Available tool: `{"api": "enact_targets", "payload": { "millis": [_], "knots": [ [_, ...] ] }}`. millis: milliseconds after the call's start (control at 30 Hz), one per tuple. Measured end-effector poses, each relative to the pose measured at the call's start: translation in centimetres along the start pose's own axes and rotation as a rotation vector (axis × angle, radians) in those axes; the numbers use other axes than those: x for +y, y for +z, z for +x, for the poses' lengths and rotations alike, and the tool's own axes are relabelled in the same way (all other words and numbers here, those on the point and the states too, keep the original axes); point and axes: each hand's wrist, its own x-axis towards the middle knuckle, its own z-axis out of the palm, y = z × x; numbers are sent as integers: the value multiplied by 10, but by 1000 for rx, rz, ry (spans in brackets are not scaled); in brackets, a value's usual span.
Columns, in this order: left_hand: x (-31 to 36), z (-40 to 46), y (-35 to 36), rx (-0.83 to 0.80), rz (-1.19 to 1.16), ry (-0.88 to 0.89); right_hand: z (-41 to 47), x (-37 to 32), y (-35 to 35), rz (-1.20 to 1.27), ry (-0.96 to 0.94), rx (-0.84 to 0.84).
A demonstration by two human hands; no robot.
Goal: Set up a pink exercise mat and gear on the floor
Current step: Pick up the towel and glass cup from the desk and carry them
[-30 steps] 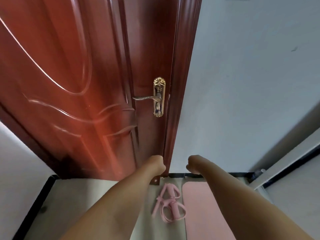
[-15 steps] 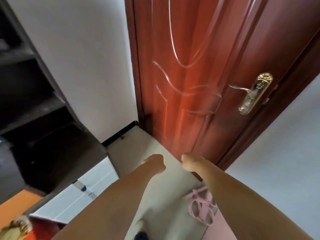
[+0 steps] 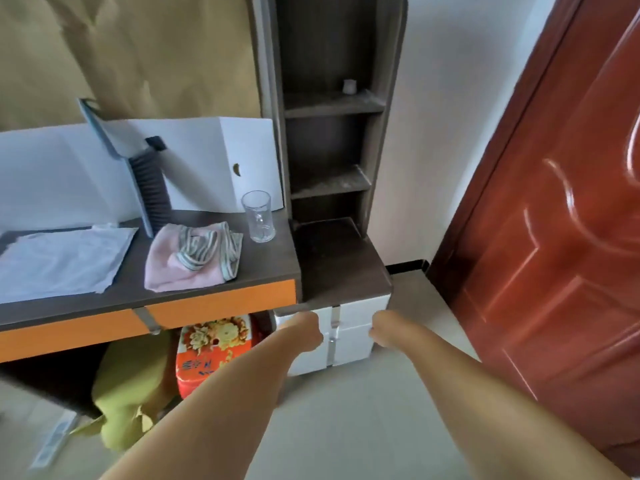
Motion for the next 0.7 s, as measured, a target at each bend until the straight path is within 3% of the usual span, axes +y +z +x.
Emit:
{"api": "enact_targets", "payload": {
  "millis": [133,367,700],
  "knots": [
    [-102,-26,-22,35,14,-85,7,-106,16,-70,-68,-60],
    [-239,-49,-59,52,-109,-243,25,-258,19,-175,-226,-9],
    [-301,-3,-89,77,-158,-339,87,-299,-19,-210,-200,8]
  ]
}}
